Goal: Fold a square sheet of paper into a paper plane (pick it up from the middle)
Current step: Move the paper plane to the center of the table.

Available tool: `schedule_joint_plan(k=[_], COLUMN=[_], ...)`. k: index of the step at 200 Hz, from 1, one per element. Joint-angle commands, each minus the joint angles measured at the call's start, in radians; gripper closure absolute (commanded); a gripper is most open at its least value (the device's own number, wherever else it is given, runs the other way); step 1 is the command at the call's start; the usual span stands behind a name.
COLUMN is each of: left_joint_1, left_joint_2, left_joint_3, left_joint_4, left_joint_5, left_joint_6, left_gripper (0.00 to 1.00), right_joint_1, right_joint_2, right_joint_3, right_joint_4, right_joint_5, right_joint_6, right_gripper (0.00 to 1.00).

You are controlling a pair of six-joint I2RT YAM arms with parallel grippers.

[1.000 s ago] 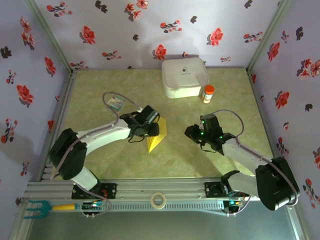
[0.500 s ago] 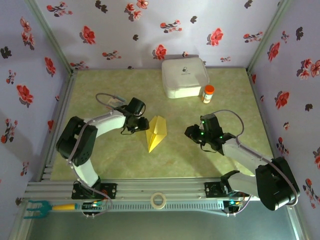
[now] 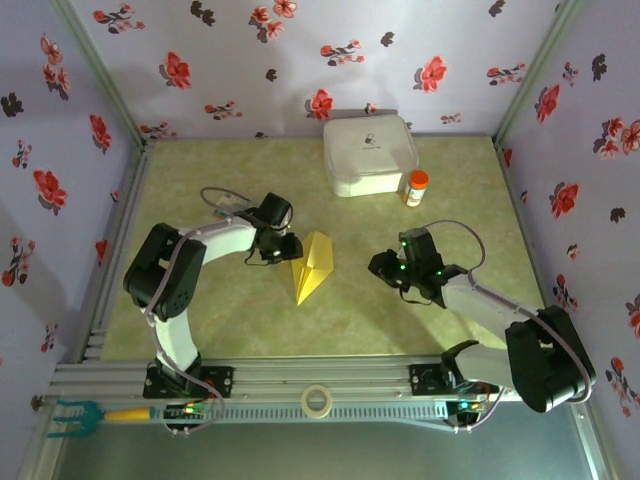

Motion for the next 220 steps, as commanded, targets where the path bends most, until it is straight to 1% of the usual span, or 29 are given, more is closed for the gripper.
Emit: schedule_joint_plan(k=[1,19,63,97,127,179,193,220], left_joint_1=[0.007,0.006,0.006,0.006,-0.002,-0.026,-0.035,-0.056], left_joint_2=[0.019,0.007,-0.042,-0.097,-0.168,-0.299,-0.321,-0.328], left_joint_3=[0.005,-0.016,-0.083,-0.169,-0.266,-0.381,-0.407,-0.438], left_joint_4=[0.024,0.047,0.115,0.201,0.284,0.315,0.319,0.349], left_joint_5=[0.041,0.042,0.036,0.021,-0.020,-0.153,-0.185,-0.206], left_joint_6=[0.008,-0.007,-0.045,-0.118,-0.211,-0.346,-0.384,-0.439], left_gripper=[0.74,0.76,0.89,0.96,0.98,0.98,0.98,0.98], right_joint_1=[-0.006,-0.005,-0.006,-0.006,-0.006,-0.006,-0.006,-0.006], right_joint_2=[0.009,0.010,0.016,0.017,0.018,0.020,0.018,0.015], right_joint_3=[-0.013,-0.015,-0.016,-0.016,-0.015,-0.010,-0.009,-0.010], right_joint_4=[0.022,0.020,0.021,0.020,0.017,0.009,0.010,0.007], right_joint_5=[-0.005,-0.004,-0.005,-0.005,-0.002,-0.001,-0.002,-0.001], right_joint_6=[0.003,0.002,0.002,0.002,-0.002,-0.005,-0.006,-0.007], right_gripper=[0.75,0.75,0.75,0.74,0.74,0.74,0.73,0.73])
